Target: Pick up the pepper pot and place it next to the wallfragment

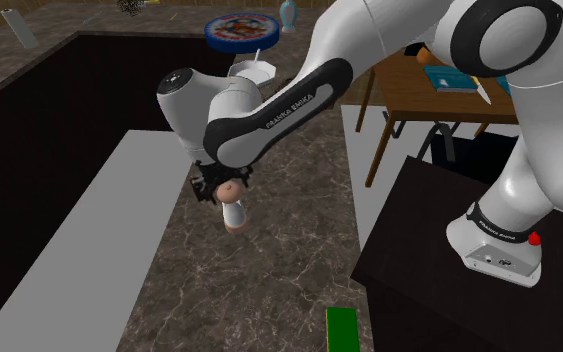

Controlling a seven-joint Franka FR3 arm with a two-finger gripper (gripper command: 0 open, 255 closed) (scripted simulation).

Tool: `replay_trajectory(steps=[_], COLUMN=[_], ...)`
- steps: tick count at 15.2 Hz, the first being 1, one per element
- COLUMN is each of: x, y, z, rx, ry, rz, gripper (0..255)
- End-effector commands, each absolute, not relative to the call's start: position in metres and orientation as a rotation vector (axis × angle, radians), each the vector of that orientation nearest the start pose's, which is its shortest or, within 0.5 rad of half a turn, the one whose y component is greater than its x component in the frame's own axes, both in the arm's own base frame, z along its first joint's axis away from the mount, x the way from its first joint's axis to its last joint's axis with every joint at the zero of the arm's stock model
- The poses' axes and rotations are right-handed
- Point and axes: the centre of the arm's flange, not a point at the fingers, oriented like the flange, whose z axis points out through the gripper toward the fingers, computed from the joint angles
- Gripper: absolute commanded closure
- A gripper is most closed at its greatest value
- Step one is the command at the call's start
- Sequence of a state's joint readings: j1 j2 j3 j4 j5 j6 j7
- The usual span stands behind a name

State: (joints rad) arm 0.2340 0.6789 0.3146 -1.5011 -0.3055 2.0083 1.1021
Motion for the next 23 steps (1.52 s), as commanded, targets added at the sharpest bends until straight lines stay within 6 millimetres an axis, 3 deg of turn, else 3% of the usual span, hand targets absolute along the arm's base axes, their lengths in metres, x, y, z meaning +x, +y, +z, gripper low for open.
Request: replay_trajectory(steps=[1,2,10,11,20,23], x=[0.619,0.618,0.618,0.618,0.618,0.618], y=[0.315,0.314,0.314,0.314,0.314,0.314], z=[0.261,0.253,0.253,0.253,0.253,0.269], rx=[-3.198,-3.198,-3.198,-3.198,-3.198,-3.198], ry=[0.745,0.745,0.745,0.745,0.745,0.745], rz=[0.066,0.066,0.066,0.066,0.066,0.066], gripper=[0,0,0,255,255,255])
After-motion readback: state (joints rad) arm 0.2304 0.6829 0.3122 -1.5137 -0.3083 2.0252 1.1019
